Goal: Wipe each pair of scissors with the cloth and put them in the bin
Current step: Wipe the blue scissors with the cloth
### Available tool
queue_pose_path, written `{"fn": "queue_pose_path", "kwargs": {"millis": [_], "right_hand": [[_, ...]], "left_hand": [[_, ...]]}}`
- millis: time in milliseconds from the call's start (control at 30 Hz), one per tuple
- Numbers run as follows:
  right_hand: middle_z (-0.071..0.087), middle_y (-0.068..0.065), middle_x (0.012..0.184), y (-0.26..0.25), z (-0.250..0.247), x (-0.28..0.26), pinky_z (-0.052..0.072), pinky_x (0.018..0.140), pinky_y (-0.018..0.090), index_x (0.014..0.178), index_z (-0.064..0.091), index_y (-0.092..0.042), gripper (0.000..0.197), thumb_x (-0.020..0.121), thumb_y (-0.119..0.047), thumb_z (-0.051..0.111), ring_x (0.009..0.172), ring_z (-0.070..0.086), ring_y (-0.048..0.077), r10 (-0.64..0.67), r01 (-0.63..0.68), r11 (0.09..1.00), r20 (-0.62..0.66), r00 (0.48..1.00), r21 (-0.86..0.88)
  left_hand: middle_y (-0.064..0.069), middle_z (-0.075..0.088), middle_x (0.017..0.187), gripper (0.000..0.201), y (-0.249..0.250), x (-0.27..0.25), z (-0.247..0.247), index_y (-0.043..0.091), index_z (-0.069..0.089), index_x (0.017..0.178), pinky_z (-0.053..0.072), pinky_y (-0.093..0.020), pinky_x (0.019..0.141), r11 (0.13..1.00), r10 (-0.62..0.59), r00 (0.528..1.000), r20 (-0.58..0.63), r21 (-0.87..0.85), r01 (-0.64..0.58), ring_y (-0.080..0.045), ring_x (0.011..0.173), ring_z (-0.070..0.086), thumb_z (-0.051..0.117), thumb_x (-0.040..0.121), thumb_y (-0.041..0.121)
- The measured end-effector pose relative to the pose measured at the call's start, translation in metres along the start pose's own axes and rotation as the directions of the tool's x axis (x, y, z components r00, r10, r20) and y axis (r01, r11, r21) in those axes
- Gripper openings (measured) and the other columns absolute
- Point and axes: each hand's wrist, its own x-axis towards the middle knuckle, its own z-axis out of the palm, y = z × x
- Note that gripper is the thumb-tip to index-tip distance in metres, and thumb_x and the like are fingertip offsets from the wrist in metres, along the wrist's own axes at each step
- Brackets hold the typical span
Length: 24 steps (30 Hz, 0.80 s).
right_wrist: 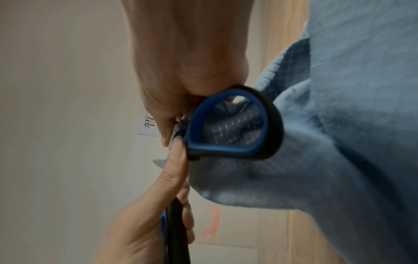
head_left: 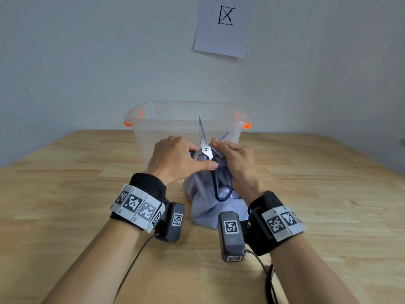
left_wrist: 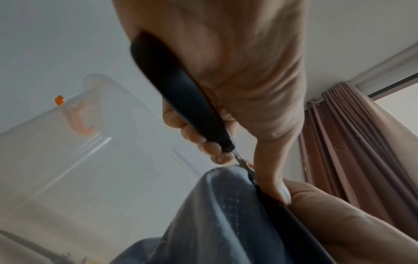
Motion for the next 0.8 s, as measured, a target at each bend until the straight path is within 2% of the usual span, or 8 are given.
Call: {"fn": "queue_pose_path", "kwargs": {"millis": [100, 167, 333, 433, 500, 600, 700, 800], "right_hand": [[0.038, -0.002, 0.053, 0.000, -0.003, 0.005, 0.034, 0.058, 0.028, 0.046, 0.048, -0.017, 0.050, 0.091, -0.018, 0.071, 0.057, 0.033, 0.016, -0.054, 0.053, 0.998, -0.058, 0.997, -0.024], [0.037, -0.004, 0.052, 0.001, -0.003, 0.005, 0.034, 0.057, 0.029, 0.044, 0.048, -0.020, 0.052, 0.090, -0.018, 0.071, 0.055, 0.033, 0.014, -0.072, 0.070, 0.997, -0.073, 0.995, -0.029], [0.043, 0.006, 0.062, 0.008, -0.004, 0.005, 0.040, 0.065, 0.040, 0.054, 0.052, -0.010, 0.045, 0.088, -0.028, 0.075, 0.062, 0.040, 0.019, -0.027, 0.027, 1.000, -0.008, 1.000, -0.015], [0.064, 0.025, 0.082, 0.006, 0.000, 0.004, 0.054, 0.078, 0.045, 0.082, 0.066, 0.013, 0.048, 0.086, -0.034, 0.074, 0.077, 0.062, 0.029, 0.070, -0.063, 0.995, 0.112, 0.991, -0.071], [0.069, 0.028, 0.091, 0.005, 0.003, 0.002, 0.055, 0.086, 0.043, 0.093, 0.068, 0.015, 0.052, 0.084, -0.035, 0.071, 0.085, 0.066, 0.031, 0.115, -0.100, 0.989, 0.148, 0.982, -0.107], [0.071, 0.029, 0.090, 0.006, 0.005, 0.001, 0.057, 0.083, 0.039, 0.089, 0.071, 0.012, 0.039, 0.092, -0.026, 0.068, 0.083, 0.068, 0.030, 0.079, -0.068, 0.993, 0.123, 0.989, -0.091], [0.061, 0.046, 0.095, 0.009, 0.004, 0.003, 0.051, 0.083, 0.052, 0.090, 0.063, 0.023, 0.052, 0.092, -0.029, 0.070, 0.082, 0.062, 0.036, -0.010, 0.014, 0.998, 0.053, 0.999, -0.068], [0.062, 0.044, 0.088, 0.009, 0.006, 0.002, 0.051, 0.080, 0.056, 0.085, 0.061, 0.022, 0.064, 0.085, -0.040, 0.077, 0.077, 0.062, 0.044, -0.057, 0.057, 0.997, -0.003, 0.998, -0.050]], "left_hand": [[0.003, 0.026, 0.043, 0.076, 0.004, -0.001, 0.000, 0.014, 0.029, 0.048, 0.022, -0.031, 0.049, 1.000, 0.011, 1.000, -0.003, 0.000, -0.011, -0.018, 0.044, 0.028, 0.079, 0.062, 0.070], [0.003, 0.026, 0.043, 0.076, 0.004, -0.001, -0.001, 0.014, 0.029, 0.048, 0.023, -0.031, 0.049, 1.000, 0.006, 1.000, 0.002, -0.003, -0.006, -0.017, 0.044, 0.027, 0.079, 0.062, 0.069], [0.004, 0.031, 0.045, 0.074, -0.002, 0.001, -0.001, 0.007, 0.043, 0.051, 0.026, -0.031, 0.051, 0.999, -0.031, 0.999, 0.018, -0.036, 0.032, -0.017, 0.046, 0.030, 0.080, 0.059, 0.071], [0.006, 0.033, 0.042, 0.072, -0.006, 0.002, -0.004, 0.007, 0.047, 0.051, 0.026, -0.030, 0.049, 0.997, -0.061, 0.998, 0.006, -0.043, 0.062, -0.015, 0.044, 0.032, 0.080, 0.057, 0.071], [0.005, 0.033, 0.040, 0.072, -0.008, 0.002, -0.006, 0.012, 0.044, 0.048, 0.024, -0.030, 0.048, 0.998, -0.061, 0.998, 0.005, -0.033, 0.061, -0.015, 0.043, 0.034, 0.080, 0.056, 0.073], [0.005, 0.034, 0.041, 0.072, -0.008, 0.001, -0.007, 0.012, 0.043, 0.048, 0.027, -0.031, 0.050, 0.999, -0.051, 0.999, 0.013, 0.000, 0.051, -0.016, 0.044, 0.036, 0.078, 0.056, 0.075], [0.003, 0.038, 0.044, 0.073, -0.005, 0.002, -0.005, 0.008, 0.051, 0.053, 0.035, -0.033, 0.053, 0.999, -0.034, 0.999, 0.005, 0.017, 0.034, -0.019, 0.047, 0.041, 0.076, 0.057, 0.076], [0.002, 0.041, 0.045, 0.072, -0.005, 0.002, -0.004, 0.006, 0.056, 0.057, 0.041, -0.034, 0.056, 1.000, -0.013, 1.000, 0.004, 0.021, 0.013, -0.020, 0.049, 0.044, 0.076, 0.058, 0.075]]}}
